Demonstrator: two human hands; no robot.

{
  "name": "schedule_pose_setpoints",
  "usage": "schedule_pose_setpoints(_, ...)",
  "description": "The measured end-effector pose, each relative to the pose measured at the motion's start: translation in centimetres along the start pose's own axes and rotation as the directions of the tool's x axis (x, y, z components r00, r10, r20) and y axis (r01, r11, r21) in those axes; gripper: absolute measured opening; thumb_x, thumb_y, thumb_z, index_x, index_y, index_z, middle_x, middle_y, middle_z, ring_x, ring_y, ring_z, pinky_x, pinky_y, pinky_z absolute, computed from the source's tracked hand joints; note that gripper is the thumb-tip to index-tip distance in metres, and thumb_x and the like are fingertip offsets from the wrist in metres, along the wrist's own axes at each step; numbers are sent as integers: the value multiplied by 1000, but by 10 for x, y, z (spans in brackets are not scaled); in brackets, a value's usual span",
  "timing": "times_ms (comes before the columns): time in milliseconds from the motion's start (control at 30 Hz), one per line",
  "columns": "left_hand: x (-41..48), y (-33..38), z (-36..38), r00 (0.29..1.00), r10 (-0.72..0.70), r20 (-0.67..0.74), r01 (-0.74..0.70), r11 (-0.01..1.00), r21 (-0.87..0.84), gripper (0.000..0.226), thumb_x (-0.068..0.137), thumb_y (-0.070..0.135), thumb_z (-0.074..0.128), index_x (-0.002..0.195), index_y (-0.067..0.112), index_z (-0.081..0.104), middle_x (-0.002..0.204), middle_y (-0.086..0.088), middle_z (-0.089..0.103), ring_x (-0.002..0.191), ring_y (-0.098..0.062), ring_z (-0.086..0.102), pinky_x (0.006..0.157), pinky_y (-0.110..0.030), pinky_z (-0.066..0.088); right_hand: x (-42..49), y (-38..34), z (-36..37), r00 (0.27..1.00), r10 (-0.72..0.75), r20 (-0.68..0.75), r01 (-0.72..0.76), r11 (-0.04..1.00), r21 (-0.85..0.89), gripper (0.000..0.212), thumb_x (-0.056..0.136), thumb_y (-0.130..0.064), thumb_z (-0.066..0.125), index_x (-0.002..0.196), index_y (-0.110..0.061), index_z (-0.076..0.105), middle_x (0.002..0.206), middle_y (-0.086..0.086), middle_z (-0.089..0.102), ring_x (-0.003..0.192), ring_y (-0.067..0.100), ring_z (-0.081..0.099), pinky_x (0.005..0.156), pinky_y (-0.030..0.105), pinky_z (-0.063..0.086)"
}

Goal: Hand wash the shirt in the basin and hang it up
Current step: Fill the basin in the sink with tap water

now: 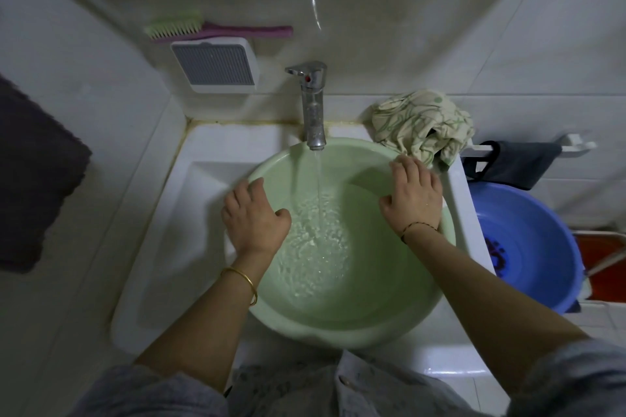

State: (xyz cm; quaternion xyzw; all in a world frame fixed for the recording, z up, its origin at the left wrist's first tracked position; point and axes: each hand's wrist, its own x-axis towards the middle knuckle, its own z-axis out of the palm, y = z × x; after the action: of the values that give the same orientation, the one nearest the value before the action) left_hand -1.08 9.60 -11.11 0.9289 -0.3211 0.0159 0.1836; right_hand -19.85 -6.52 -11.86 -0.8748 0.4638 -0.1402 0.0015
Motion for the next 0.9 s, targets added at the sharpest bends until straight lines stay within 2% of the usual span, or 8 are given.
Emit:
schedule_pose_setpoints(467, 1, -2, 3, 1000, 10, -18, -10, 1000, 18, 68, 58, 22, 68, 123, 9, 53, 124, -14, 51, 108, -37, 45, 89, -44, 39, 0, -1, -2, 999, 8, 45, -7, 1000, -13, 63, 70, -19, 65, 129, -6, 50, 140, 12, 47, 134, 31, 37, 108, 46, 27)
schedule_pose_setpoints(900, 1, -1, 2, 1000, 11, -14, -11, 1000, 15, 67, 60, 21, 68, 124, 8, 53, 126, -15, 51, 111, -37, 45, 92, -44, 38, 0, -1, -2, 998, 18, 53, -18, 1000, -5, 64, 70, -20, 65, 131, -8, 49, 141, 11, 45, 135, 30, 36, 109, 46, 25)
